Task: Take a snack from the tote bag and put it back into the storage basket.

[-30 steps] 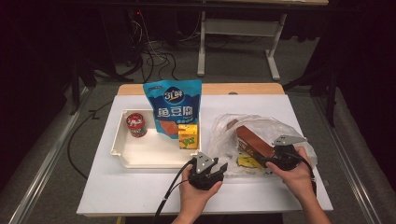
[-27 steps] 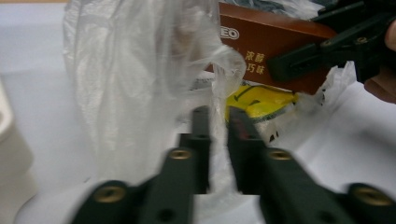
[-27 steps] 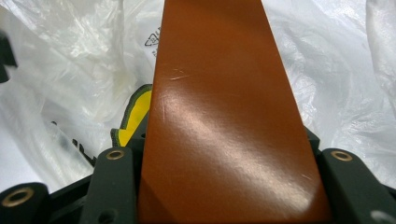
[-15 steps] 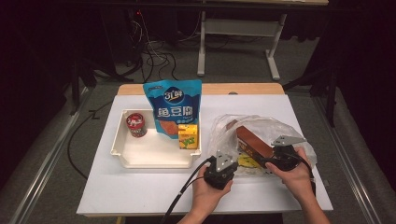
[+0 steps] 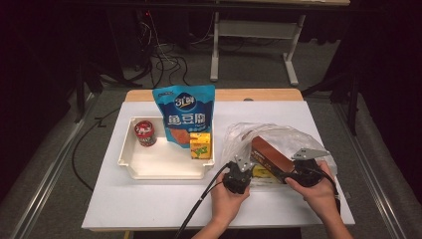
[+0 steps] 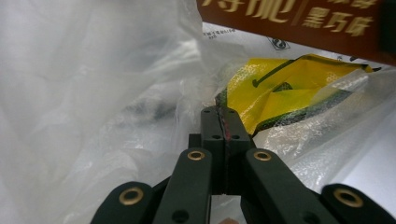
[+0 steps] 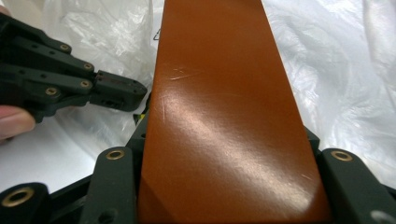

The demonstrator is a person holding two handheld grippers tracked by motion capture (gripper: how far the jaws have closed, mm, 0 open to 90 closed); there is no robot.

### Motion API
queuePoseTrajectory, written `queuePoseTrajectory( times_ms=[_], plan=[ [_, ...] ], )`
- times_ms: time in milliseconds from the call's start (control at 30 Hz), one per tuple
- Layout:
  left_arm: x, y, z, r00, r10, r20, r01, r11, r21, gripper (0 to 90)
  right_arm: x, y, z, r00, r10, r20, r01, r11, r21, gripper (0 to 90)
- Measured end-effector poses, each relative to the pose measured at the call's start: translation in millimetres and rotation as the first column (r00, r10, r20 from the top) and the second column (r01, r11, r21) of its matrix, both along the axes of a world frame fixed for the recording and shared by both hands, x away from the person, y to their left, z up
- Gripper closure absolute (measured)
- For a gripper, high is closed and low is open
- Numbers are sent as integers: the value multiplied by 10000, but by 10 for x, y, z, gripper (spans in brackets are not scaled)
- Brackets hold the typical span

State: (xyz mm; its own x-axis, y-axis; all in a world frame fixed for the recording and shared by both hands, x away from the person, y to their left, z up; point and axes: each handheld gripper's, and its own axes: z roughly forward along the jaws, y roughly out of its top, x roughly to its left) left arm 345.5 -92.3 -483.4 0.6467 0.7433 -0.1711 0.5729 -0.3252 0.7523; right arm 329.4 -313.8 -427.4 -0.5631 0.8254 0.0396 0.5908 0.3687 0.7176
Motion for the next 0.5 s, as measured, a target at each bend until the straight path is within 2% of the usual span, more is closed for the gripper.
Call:
queuePoseTrajectory(
  times_ms=[100, 300, 500],
  plan=[
    [12, 14, -2, 9999, 0, -124, -1, 9999, -124, 900, -48, -28, 18, 10000, 20, 91, -19, 10000, -27, 459],
    [23, 24, -4, 9997, 29, -232, -34, 9997, -237, 900, -175, -84, 43, 10000, -58, -18, 57, 9999, -98, 459],
    [29, 25, -4, 9997, 34, -236, -40, 9997, -239, 900, -314, -156, 49, 10000, -38, -56, 37, 9999, -107, 459]
  ],
)
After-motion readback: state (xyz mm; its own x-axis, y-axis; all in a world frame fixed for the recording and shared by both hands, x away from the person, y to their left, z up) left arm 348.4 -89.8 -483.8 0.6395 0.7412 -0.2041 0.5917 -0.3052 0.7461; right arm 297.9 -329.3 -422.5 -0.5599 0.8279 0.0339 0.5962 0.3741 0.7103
